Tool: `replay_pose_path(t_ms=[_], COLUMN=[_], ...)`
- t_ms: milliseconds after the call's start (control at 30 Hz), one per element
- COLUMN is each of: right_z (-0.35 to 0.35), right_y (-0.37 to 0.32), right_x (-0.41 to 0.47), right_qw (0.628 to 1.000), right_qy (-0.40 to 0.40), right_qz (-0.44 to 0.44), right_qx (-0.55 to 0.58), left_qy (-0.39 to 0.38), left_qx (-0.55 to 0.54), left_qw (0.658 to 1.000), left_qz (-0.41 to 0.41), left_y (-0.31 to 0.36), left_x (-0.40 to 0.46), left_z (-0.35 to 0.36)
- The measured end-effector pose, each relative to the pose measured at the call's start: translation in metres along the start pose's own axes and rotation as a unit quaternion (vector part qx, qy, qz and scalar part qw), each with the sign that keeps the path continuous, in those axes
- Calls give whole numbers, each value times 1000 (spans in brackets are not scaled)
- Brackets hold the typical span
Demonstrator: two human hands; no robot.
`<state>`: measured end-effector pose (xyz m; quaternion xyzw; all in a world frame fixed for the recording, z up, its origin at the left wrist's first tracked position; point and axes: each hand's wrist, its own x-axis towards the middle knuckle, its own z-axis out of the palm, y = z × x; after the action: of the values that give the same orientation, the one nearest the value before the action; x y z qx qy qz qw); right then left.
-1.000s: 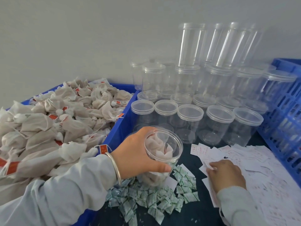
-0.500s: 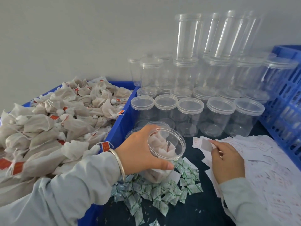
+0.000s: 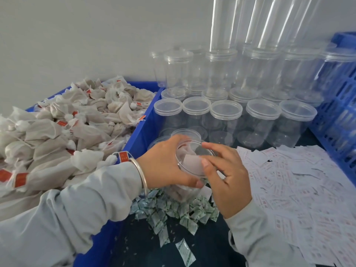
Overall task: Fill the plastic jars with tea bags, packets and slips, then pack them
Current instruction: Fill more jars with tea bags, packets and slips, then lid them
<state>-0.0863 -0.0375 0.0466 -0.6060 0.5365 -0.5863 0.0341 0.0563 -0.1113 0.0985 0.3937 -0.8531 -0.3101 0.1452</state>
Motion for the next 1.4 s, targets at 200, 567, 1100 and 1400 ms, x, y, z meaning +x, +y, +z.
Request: replay_pose_path(t_ms=[200,567,1100,1400], right_z=[-1,0,-14,-34], right_y=[2,9,2,-11], right_x=[-8,-13,-1,16], right_qw=[998,992,972,951], right_qy=[-63,4,-87,-168], right_qz=[-6,-121,-192,-204], right_qx=[21,-33,-100,-162], left_qy=[-4,27,42,38], left_qx=[21,-9,-35,-84], left_qw=[1000,1000,998,995], left_qz=[-2,-1,16,32], left_y=[1,1,2,6], left_x=[-1,0,-3,-5], left_z=[1,0,-4,-7])
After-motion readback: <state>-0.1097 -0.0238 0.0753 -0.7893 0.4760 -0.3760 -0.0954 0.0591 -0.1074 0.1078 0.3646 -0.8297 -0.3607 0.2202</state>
